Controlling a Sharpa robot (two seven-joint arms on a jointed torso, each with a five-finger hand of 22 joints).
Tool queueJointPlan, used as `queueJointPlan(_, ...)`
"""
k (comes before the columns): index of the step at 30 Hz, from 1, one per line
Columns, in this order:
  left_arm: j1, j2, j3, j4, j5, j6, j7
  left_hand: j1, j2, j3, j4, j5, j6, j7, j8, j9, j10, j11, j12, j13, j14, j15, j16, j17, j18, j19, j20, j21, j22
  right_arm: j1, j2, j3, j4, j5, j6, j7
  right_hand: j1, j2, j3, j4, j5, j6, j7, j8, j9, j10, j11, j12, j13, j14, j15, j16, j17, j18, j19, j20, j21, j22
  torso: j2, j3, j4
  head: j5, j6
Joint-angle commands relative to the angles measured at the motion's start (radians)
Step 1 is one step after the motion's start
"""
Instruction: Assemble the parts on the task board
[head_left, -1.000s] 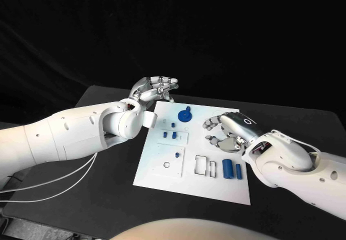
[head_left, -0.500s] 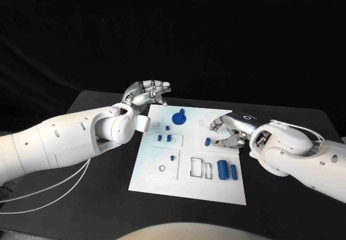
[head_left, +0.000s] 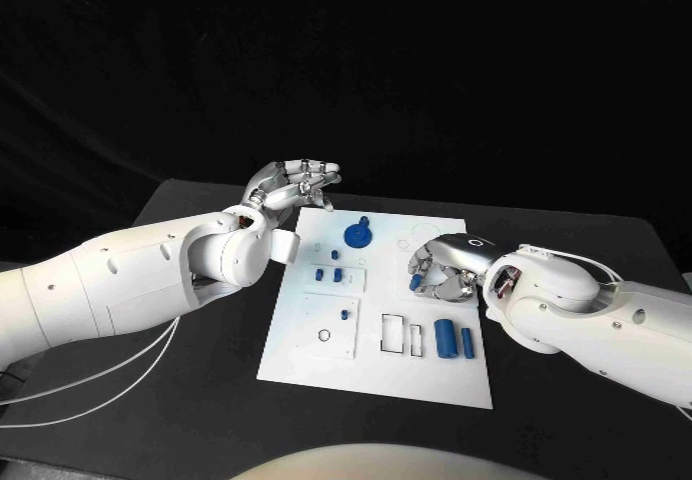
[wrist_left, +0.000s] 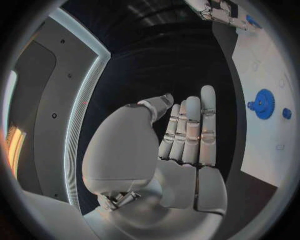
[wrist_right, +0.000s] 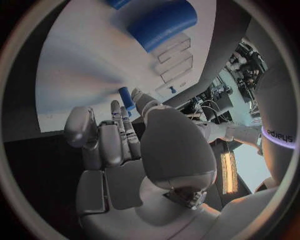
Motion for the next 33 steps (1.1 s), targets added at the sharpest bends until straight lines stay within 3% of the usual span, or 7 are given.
queueJointPlan(1, 0.001, 0.001, 0.001, 0.000, -0.004, 0.017, 0.004, -0.011, 0.001, -0.002, -0.006, 0.002, -0.008, -0.002, 0.004, 0.001, -0.008, 0.000, 0.005, 0.001, -0.008, -0.002, 0.007, -0.001, 0.014, 0.001, 0.004, -0.004, -0.001, -0.005, 0.006, -0.001, -0.002, 0.002, -0.026, 0.023, 0.005, 0.005, 0.024, 0.002, -0.005, 0.012, -0.002, 0.003, -0.003, 0.017, -0.002, -0.002, -0.005, 0.009, 0.000, 0.007, 0.006, -0.020, 0.010, -0.002, 0.014, 0.031, 0.000, -0.0006, -0.0005, 0.001, -0.002)
queueJointPlan(10, 0.001, 0.001, 0.001, -0.002, -0.005, 0.017, 0.004, -0.011, 0.001, -0.002, -0.006, 0.002, -0.008, -0.002, 0.004, 0.001, -0.008, 0.000, 0.005, 0.001, -0.008, -0.002, 0.007, -0.001, 0.014, 0.001, 0.004, -0.004, -0.001, -0.009, 0.006, -0.001, -0.002, -0.006, -0.052, 0.025, 0.010, 0.001, 0.108, 0.006, -0.010, 0.059, -0.010, 0.014, -0.007, 0.080, -0.013, -0.015, -0.008, 0.019, -0.010, 0.022, 0.031, -0.030, 0.036, -0.010, 0.062, 0.061, -0.001, -0.0002, -0.0022, 0.003, -0.005)
queueJointPlan(12, 0.001, 0.001, 0.001, -0.002, -0.005, 0.017, 0.004, -0.011, 0.001, -0.002, -0.006, 0.002, -0.008, -0.002, 0.004, 0.001, -0.008, 0.000, 0.005, 0.001, -0.008, -0.002, 0.007, -0.001, 0.014, 0.001, 0.004, -0.004, -0.001, -0.010, 0.005, -0.001, -0.002, -0.012, -0.055, 0.023, 0.025, 0.015, 0.143, -0.003, -0.013, 0.101, -0.020, 0.035, 0.002, 0.107, -0.021, -0.012, -0.005, 0.021, -0.018, 0.025, 0.037, -0.032, 0.043, -0.015, 0.077, 0.069, -0.001, 0.0000, -0.0025, 0.003, -0.005)
queueJointPlan(18, 0.001, 0.002, 0.001, -0.003, -0.005, 0.018, 0.003, -0.012, 0.002, -0.002, -0.006, 0.002, -0.009, -0.001, 0.006, 0.002, -0.010, 0.000, 0.007, 0.002, -0.009, -0.001, 0.007, -0.002, 0.014, 0.000, 0.005, -0.004, -0.001, -0.012, 0.006, -0.001, -0.002, -0.034, -0.072, 0.011, 0.019, 0.020, 0.210, -0.019, -0.016, 0.143, -0.038, 0.069, 0.019, 0.142, -0.037, -0.025, -0.003, 0.022, -0.029, 0.027, 0.039, -0.033, 0.044, -0.027, 0.081, 0.076, -0.001, 0.0010, -0.0016, 0.001, -0.006)
queueJointPlan(26, 0.001, 0.002, 0.001, -0.003, -0.005, 0.018, 0.001, -0.012, 0.002, -0.002, -0.006, 0.002, -0.009, -0.001, 0.006, 0.002, -0.010, 0.000, 0.007, 0.002, -0.009, -0.001, 0.007, -0.002, 0.014, 0.000, 0.005, -0.004, -0.001, -0.018, 0.011, -0.001, -0.001, -0.088, -0.105, -0.028, 0.010, 0.031, 0.279, -0.046, -0.016, 0.142, -0.041, 0.101, 0.046, 0.166, -0.042, -0.043, -0.003, 0.024, -0.034, 0.029, 0.043, -0.035, 0.046, -0.034, 0.086, 0.084, 0.000, 0.0005, -0.0003, -0.001, -0.007)
queueJointPlan(33, 0.001, 0.001, 0.001, -0.003, -0.005, 0.017, 0.000, -0.012, 0.004, -0.001, -0.007, 0.002, -0.010, -0.001, 0.007, 0.002, -0.012, 0.000, 0.008, 0.002, -0.009, -0.001, 0.007, -0.002, 0.014, 0.000, 0.005, -0.004, -0.001, -0.020, 0.000, -0.001, 0.016, -0.104, -0.150, -0.033, -0.004, 0.023, 0.309, -0.062, -0.016, 0.133, -0.040, 0.114, 0.061, 0.172, -0.041, -0.055, -0.003, 0.024, -0.034, 0.030, 0.044, -0.036, 0.047, -0.035, 0.090, 0.088, -0.001, -0.0001, -0.0011, 0.000, -0.008)
